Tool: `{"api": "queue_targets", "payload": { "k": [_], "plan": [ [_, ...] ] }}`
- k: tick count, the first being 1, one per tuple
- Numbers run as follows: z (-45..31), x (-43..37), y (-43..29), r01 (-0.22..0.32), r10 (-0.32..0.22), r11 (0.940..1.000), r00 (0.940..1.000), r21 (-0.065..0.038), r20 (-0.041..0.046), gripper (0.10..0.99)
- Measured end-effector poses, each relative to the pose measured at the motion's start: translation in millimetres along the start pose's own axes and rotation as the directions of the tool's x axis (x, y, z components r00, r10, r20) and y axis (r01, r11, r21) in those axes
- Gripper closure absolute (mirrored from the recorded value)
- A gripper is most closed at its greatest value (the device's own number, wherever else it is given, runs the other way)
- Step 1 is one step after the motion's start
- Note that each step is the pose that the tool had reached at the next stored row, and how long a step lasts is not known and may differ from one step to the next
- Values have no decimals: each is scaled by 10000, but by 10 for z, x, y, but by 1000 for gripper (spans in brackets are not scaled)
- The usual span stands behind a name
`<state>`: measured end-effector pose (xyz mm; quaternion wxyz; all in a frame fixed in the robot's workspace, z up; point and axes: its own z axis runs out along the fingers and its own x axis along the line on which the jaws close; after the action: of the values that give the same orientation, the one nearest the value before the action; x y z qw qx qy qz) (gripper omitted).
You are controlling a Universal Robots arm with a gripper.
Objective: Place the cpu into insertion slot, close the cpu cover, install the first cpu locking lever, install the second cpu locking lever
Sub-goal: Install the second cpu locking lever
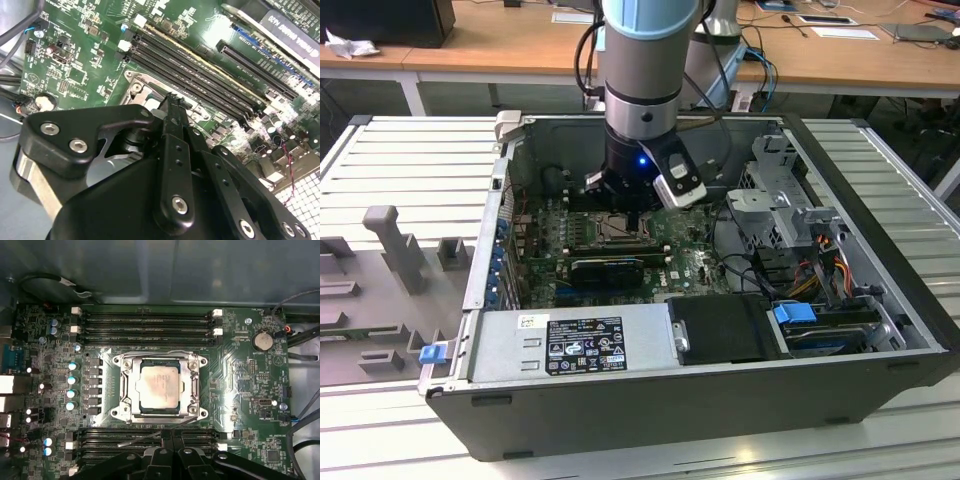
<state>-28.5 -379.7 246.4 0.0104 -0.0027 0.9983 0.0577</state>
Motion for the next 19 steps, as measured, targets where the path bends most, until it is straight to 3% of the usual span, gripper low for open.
{"api": "queue_targets", "payload": {
  "k": [7,9,17,19],
  "plan": [
    [22,27,-75,3,-3,10000,10000,-6,-1,980],
    [31,76,-84,19,-19,9999,10000,-120,-4,980],
    [66,271,-87,27,-27,9994,10000,-340,-3,980],
    [107,315,-92,40,-40,9992,10000,-409,-4,980]
  ]
}}
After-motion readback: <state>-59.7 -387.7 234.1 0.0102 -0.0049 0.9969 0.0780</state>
